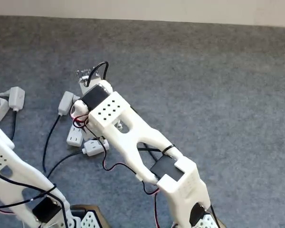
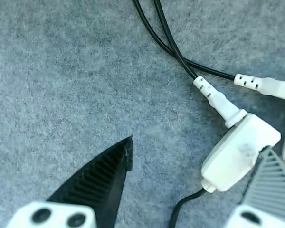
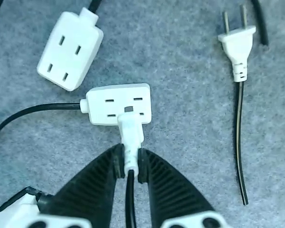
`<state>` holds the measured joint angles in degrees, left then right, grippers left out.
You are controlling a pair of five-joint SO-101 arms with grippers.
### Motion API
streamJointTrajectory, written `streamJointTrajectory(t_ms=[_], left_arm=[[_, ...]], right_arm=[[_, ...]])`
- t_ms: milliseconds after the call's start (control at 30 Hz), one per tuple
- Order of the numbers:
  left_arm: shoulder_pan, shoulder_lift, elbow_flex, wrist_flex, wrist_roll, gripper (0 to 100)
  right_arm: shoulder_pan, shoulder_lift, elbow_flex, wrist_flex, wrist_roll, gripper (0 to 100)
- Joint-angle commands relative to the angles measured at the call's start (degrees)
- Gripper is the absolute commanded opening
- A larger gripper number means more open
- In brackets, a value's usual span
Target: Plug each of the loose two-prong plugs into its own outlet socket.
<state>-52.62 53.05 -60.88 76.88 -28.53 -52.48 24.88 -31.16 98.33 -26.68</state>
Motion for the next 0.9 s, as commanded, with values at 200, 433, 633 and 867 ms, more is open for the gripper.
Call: streamJointTrajectory(t_ms=[200, 433, 633, 867], left_arm=[[-0.13, -1.01, -2.51, 0.35, -0.18, 39], [-0.13, -1.01, -2.51, 0.35, -0.18, 39], [-0.57, -1.01, -2.51, 0.35, -0.18, 39], [-0.75, -1.19, -2.51, 0.35, -0.26, 39]], right_arm=[[2.68, 2.86, -0.84, 2.07, 0.7, 0.5], [2.68, 3.12, -0.84, 2.07, 0.7, 0.5], [1.98, 3.12, -3.3, 2.33, -0.53, 0.5], [-1.1, 3.3, -3.74, 2.24, -0.53, 0.5]])
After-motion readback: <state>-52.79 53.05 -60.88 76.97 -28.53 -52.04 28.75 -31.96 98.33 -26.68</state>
